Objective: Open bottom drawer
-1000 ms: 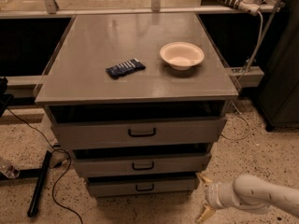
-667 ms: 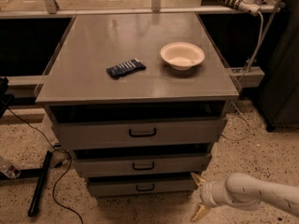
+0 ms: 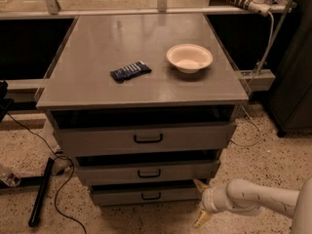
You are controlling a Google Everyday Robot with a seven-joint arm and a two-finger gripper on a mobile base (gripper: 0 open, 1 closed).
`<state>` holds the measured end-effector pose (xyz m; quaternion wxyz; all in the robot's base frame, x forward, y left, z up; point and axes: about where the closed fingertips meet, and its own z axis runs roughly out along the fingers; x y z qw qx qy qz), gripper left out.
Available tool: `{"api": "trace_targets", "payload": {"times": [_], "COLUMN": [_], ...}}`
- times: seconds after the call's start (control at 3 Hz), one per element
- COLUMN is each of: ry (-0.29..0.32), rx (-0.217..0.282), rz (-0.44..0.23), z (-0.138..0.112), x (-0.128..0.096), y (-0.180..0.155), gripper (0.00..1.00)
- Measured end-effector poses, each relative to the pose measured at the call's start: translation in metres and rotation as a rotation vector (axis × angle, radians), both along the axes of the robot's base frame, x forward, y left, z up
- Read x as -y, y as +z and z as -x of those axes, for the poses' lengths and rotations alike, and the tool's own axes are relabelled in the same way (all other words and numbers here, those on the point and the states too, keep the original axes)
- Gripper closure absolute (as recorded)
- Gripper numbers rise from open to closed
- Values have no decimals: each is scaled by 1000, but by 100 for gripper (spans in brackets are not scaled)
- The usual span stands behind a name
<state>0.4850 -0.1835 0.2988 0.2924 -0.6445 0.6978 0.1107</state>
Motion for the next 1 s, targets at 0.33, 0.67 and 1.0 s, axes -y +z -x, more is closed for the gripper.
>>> {"api": "trace_targets", "payload": {"times": [0.33,0.67,1.0], "ry": [0,3,5], "rx": [19,49,64], "rz": [2,-15,-62], "z": [-4,-3,-4], "x": [-3,2,10], "y": [-14,-29,-46], "gripper": [0,0,0]}}
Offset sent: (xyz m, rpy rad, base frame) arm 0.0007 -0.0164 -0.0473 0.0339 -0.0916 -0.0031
